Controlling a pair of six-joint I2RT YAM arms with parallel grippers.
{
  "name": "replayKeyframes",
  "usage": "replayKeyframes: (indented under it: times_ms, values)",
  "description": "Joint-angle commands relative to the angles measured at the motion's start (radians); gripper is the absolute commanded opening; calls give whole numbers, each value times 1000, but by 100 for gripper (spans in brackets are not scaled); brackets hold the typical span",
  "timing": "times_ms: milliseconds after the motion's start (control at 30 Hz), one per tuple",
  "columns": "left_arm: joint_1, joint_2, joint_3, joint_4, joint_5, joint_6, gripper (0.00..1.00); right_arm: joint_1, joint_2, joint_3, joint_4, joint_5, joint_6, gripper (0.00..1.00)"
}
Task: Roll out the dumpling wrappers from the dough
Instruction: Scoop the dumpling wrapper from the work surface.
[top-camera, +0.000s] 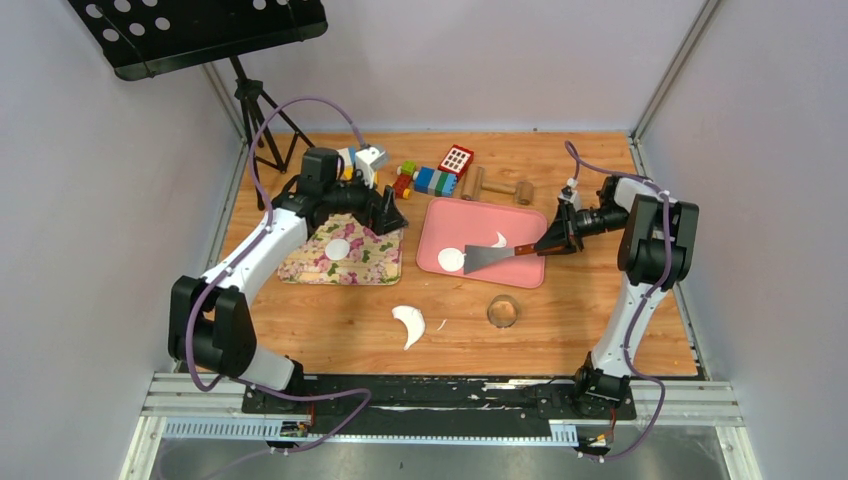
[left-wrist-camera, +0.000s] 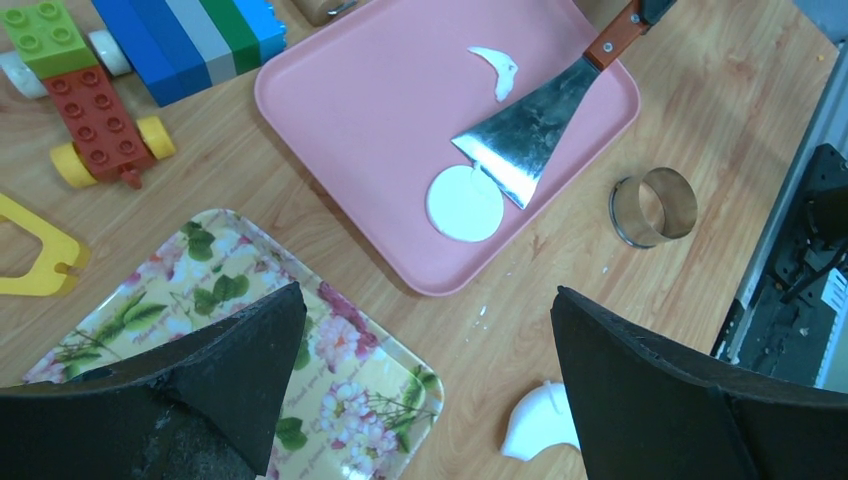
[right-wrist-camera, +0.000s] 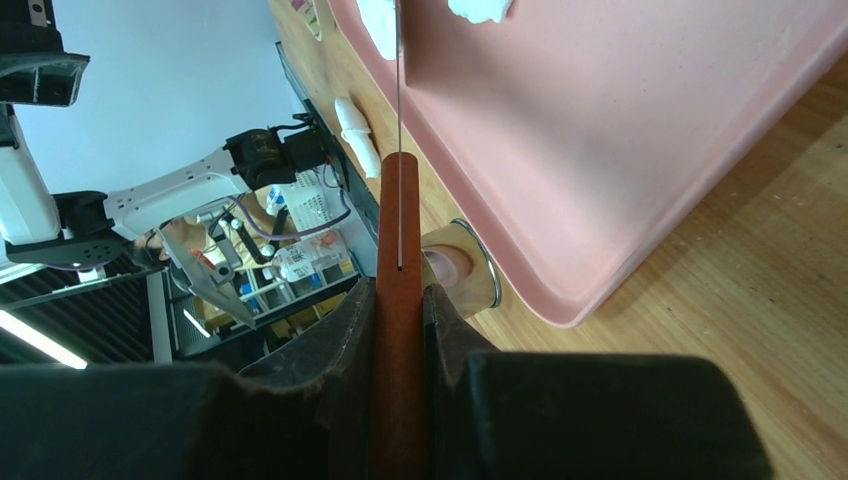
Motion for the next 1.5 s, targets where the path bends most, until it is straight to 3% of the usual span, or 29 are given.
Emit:
replayKeyframes:
  times_ms: [0, 200, 433, 800, 967, 1100, 1167, 1367, 1467]
  values:
    - [0, -15, -21, 58, -21, -12, 100, 9, -13, 26, 6, 95, -31, 0]
    - [-87, 130, -17, 91, -265, -39, 100, 4, -96, 46, 35, 124, 1, 0]
    - [-219, 311, 115, 38, -459, -42, 90, 4, -129, 43, 39, 150, 25, 0]
    - [-252, 448, 196, -15, -530, -72, 65, 39, -96, 11, 116, 140, 88, 0]
    - [-268, 506, 224, -38, -523, -75, 63, 51, -86, 10, 134, 136, 103, 0]
    - [-269, 543, 241, -48, -512, -84, 55, 51, -81, 12, 136, 140, 103, 0]
    - [-269, 557, 244, -46, -499, -91, 44, 51, -80, 12, 137, 143, 103, 0]
    - [-270, 599, 250, -58, -494, -122, 0, 51, -72, -6, 158, 130, 109, 0]
    - [-270, 606, 243, -59, -494, -153, 0, 51, -68, -25, 176, 103, 110, 0]
